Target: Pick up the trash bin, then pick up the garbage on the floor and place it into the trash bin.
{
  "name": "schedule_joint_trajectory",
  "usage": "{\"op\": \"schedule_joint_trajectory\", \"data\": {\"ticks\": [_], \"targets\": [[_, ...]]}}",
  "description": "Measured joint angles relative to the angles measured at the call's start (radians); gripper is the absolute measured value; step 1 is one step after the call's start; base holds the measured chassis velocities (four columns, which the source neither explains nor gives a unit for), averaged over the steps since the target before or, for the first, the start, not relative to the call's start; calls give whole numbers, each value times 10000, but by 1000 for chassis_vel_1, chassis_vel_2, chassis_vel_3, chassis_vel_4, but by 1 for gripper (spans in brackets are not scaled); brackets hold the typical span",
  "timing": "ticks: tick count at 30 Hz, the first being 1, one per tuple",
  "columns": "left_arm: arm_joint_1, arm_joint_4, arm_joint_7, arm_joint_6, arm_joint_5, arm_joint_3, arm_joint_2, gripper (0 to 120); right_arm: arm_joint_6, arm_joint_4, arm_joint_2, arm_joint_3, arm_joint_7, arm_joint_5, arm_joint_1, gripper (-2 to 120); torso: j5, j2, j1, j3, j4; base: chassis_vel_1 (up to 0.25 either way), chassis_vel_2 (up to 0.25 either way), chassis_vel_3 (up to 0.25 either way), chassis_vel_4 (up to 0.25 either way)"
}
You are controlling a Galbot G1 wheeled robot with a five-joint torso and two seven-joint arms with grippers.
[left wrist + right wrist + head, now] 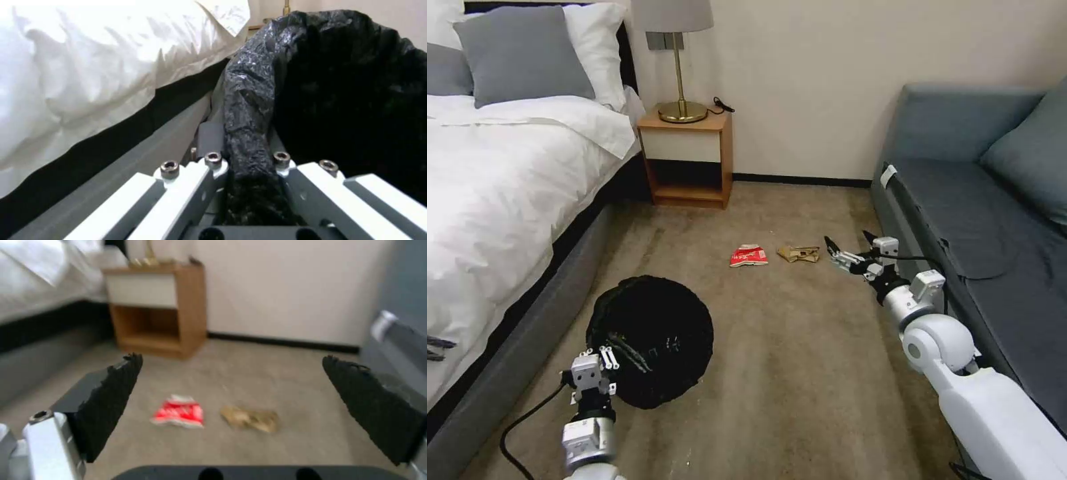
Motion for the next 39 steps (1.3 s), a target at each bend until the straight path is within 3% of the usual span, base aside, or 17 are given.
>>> {"op": "schedule_joint_trajectory", "data": {"ticks": [8, 15, 30, 39], "targets": [[392, 56, -107, -563, -90, -148, 52, 4, 1008, -1406, 752, -251, -416, -843, -552, 100, -1, 1, 0, 1, -1, 0, 0, 0, 0], [432, 90, -198, -733, -94, -80, -49, 4, 1432, -2297, 2097, -594, -663, -1233, -521, 100, 0, 1, 0, 1, 1, 0, 0, 0, 0], [-154, 406, -202, -621, 10, -41, -29, 4, 3013, -3664, 2503, -639, -1275, -1713, -194, 100, -1, 0, 0, 1, -1, 0, 0, 0, 0], [-408, 418, -201, -412, -99, -114, 148, 4, 3162, -3998, 2756, -674, -2126, -1599, 93, 100, 0, 0, 0, 1, 0, 0, 0, 0, 0]]}}
